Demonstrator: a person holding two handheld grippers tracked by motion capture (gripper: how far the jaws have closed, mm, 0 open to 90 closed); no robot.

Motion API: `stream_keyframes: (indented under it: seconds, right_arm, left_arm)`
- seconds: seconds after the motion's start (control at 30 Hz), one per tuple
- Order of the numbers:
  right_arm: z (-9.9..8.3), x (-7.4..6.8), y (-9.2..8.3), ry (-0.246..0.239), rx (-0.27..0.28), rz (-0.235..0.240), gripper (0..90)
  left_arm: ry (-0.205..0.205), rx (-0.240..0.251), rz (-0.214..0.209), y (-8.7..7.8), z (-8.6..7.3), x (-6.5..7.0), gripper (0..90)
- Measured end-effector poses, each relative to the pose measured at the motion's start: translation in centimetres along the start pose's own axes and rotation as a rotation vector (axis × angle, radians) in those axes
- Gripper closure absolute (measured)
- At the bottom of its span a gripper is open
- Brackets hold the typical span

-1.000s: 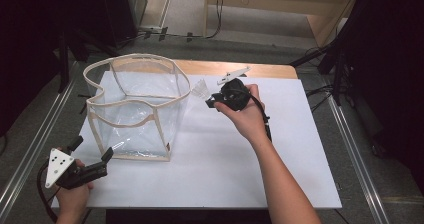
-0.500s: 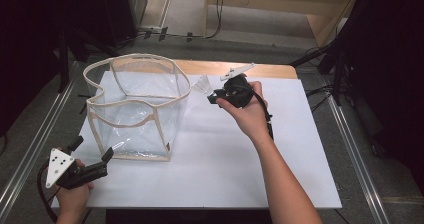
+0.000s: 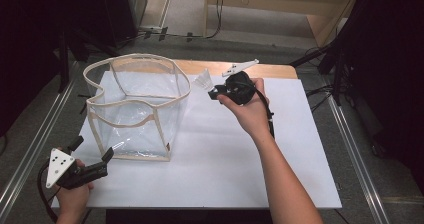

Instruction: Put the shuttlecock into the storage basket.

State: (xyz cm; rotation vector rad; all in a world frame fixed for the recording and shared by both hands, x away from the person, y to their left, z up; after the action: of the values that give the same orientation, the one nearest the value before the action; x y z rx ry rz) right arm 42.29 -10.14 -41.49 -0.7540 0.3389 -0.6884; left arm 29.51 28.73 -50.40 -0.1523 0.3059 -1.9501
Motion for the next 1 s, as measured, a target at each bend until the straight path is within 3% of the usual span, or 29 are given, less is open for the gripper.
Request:
stream_keyframes:
  seconds: [1.0]
  right_arm:
    - [1.9,-0.6,-1.3,-0.005,0.073,-0.005,62.6]
  left_arm:
    - [0.004,-0.002,-0.001,0.0,0.0,0.0,0.3]
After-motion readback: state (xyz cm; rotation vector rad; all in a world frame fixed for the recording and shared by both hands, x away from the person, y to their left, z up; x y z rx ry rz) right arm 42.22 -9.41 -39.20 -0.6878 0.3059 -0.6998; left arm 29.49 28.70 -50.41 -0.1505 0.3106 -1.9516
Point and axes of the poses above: each handheld gripper's, and its own axes: y roughly forward along the jaws, z roughly out of its top, x roughly to its right, the point moved 7 cm from there along y, roughly forward along the jaws, and after that the axes turned 6 degrees about -x, right-handed, at the moved point
